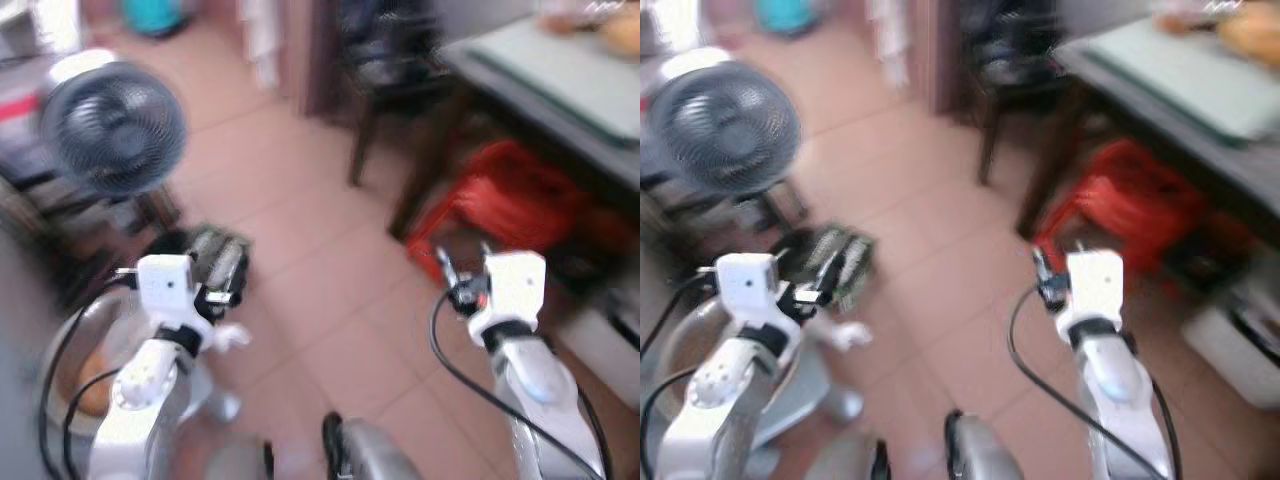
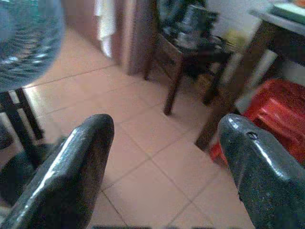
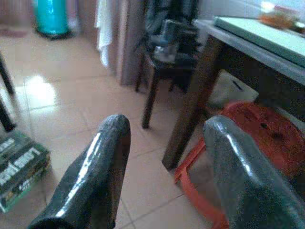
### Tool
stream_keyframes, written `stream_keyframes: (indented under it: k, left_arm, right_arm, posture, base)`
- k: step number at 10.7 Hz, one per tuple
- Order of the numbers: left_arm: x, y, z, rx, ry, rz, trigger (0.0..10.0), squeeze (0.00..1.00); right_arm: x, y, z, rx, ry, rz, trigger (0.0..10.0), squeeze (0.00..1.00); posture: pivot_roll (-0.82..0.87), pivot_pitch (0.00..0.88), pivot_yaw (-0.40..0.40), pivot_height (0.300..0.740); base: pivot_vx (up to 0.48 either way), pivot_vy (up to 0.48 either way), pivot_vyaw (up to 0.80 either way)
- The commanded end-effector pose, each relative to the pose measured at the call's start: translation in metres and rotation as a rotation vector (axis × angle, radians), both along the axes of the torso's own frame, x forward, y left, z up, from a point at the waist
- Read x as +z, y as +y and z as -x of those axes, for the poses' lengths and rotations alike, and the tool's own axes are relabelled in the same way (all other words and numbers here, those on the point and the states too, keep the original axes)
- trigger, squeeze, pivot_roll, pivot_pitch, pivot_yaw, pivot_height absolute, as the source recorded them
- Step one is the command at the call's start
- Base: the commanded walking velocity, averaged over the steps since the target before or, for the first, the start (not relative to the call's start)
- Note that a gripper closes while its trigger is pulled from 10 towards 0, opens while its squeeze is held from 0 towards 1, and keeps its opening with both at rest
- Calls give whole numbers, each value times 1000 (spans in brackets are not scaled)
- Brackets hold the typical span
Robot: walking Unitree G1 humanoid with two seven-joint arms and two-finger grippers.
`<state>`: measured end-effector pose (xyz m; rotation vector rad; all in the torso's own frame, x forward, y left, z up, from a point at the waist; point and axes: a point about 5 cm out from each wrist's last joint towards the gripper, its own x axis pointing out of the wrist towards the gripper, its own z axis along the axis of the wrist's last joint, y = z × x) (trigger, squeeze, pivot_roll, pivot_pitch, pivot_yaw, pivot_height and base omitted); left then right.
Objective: Setting the table
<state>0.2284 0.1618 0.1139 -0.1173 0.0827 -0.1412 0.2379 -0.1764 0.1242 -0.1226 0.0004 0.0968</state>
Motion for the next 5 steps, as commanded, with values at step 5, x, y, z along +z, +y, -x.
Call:
stream_keyframes:
  k: [5]
  left_arm:
    - [8, -1, -4, 12, -65, -4, 10000, 0]
  right_arm:
    - [-1, -4, 1, -9, 8, 12, 10000, 0]
  posture:
    - [-25, 155, -8, 740]
  base:
    - [0, 0, -788]
